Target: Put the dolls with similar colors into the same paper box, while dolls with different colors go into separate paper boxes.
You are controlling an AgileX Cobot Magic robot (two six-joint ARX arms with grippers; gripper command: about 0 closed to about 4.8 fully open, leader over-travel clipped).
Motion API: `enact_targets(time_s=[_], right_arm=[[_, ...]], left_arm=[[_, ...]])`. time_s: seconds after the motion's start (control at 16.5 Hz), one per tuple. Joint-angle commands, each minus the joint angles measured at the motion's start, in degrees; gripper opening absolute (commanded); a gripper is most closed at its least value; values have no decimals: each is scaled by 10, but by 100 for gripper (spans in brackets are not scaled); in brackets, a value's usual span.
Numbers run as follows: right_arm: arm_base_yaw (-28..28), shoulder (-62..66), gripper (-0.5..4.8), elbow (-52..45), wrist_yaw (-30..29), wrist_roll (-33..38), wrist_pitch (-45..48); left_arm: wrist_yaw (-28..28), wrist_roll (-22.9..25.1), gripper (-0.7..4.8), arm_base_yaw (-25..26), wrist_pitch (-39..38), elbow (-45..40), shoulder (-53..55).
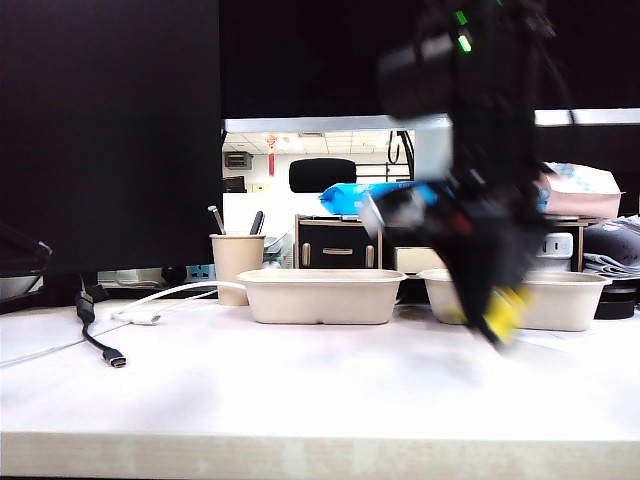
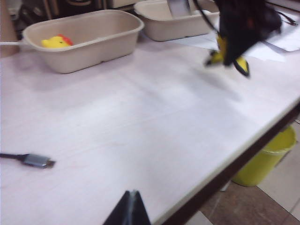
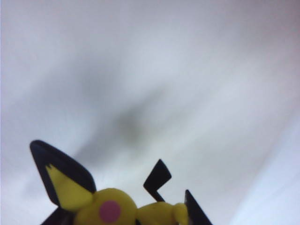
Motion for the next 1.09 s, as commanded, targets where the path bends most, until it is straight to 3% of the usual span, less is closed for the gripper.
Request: enact_targets(time_s=[0.06, 0.36, 0.91, 1.09], right_arm=[[1, -5, 144, 64, -5, 3, 28], [1, 6, 144, 101, -27, 3, 153], [1, 142, 144, 226, -34, 4, 235], [0, 156, 144, 232, -31, 4, 250]], left_arm=[[2, 0, -5, 15, 8, 0, -5], [2, 1, -5, 88, 7, 0, -43], [2, 0, -5, 247, 8, 0, -54], [2, 1, -5, 274, 8, 0, -72]])
